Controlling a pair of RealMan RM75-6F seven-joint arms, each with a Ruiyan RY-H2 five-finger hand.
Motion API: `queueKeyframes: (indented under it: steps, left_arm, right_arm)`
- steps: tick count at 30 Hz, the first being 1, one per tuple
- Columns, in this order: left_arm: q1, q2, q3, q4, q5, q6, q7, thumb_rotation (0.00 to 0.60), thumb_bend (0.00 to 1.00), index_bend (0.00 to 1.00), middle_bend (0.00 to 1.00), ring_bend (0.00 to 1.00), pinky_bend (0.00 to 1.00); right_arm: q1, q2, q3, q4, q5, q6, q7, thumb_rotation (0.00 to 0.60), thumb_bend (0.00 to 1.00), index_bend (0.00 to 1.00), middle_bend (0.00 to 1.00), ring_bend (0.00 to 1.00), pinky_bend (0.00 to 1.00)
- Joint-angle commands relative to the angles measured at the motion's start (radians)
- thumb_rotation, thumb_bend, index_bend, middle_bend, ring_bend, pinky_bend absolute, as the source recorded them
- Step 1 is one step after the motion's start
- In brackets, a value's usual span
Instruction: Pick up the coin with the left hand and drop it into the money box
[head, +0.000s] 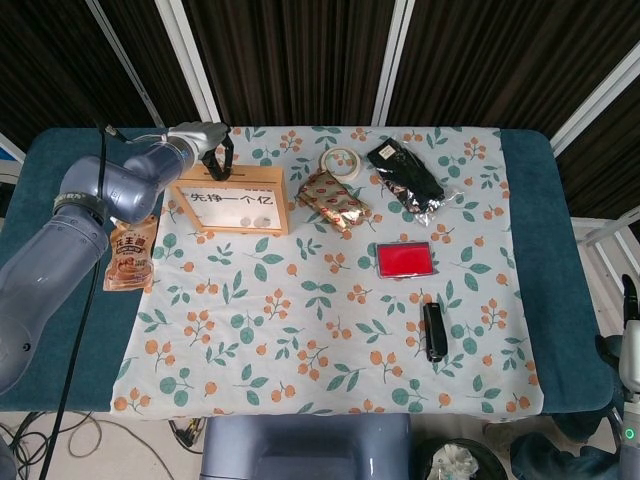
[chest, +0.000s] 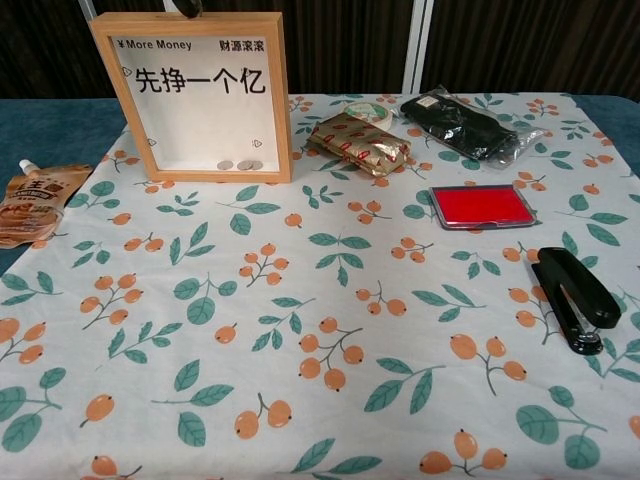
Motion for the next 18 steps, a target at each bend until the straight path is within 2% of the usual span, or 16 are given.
queueKeyframes:
  steps: [1,18]
  left_arm:
    - [0.001,-0.001,-0.005,0.0,0.009,0.003,-0.003,0.6,0.56,0.56,0.0,0.0,0.0]
    - [-0.005,0.0,-0.014,-0.016,0.066,0.019,-0.024,0.6,0.54,0.53,0.0,0.0,0.0]
  right_arm:
    - [0.0,0.0,0.001,0.0,0.002,0.001,-0.001,0.6,0.3,0.0,0.0,0.0,0.0]
    - [-0.001,0.005,0.004,-0.004,0.01,0.001,-0.013,0.6,0.3,0.0,0.0,0.0,0.0]
